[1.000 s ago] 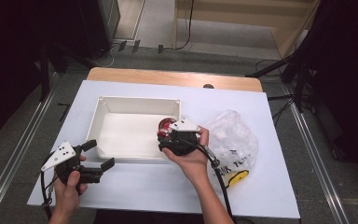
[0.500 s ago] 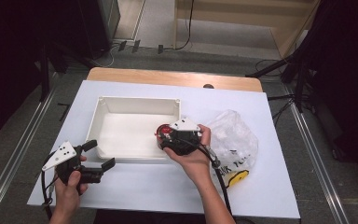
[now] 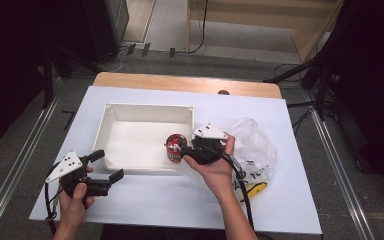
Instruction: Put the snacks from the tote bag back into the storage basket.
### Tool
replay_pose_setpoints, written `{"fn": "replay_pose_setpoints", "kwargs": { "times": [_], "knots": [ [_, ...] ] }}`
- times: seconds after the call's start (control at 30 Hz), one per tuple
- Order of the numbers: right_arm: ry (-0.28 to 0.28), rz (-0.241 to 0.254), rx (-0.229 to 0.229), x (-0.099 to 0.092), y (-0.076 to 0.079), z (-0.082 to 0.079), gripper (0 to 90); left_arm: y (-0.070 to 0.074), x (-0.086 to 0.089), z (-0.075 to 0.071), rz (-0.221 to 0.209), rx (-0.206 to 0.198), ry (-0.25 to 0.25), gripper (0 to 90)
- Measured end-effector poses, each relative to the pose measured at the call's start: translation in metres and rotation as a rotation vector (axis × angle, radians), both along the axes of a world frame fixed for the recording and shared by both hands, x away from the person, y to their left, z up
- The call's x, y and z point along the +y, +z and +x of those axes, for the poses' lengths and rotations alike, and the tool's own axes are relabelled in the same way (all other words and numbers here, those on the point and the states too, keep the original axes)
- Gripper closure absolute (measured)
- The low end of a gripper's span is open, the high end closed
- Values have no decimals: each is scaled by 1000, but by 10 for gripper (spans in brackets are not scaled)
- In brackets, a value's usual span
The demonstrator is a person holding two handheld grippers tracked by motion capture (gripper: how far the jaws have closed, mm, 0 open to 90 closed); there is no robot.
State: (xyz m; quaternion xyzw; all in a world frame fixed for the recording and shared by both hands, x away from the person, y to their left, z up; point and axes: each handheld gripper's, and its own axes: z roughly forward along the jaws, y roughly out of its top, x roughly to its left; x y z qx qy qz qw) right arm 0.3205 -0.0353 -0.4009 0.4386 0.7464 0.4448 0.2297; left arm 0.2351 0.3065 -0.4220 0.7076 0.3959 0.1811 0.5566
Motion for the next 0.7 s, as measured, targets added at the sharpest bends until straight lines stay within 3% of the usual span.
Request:
{"fn": "replay_pose_setpoints", "kwargs": {
  "times": [0.7],
  "knots": [
    [-73, 55, -8, -49, 4, -7, 268, -4, -7, 5, 20, 8, -20, 0]
  ]
}}
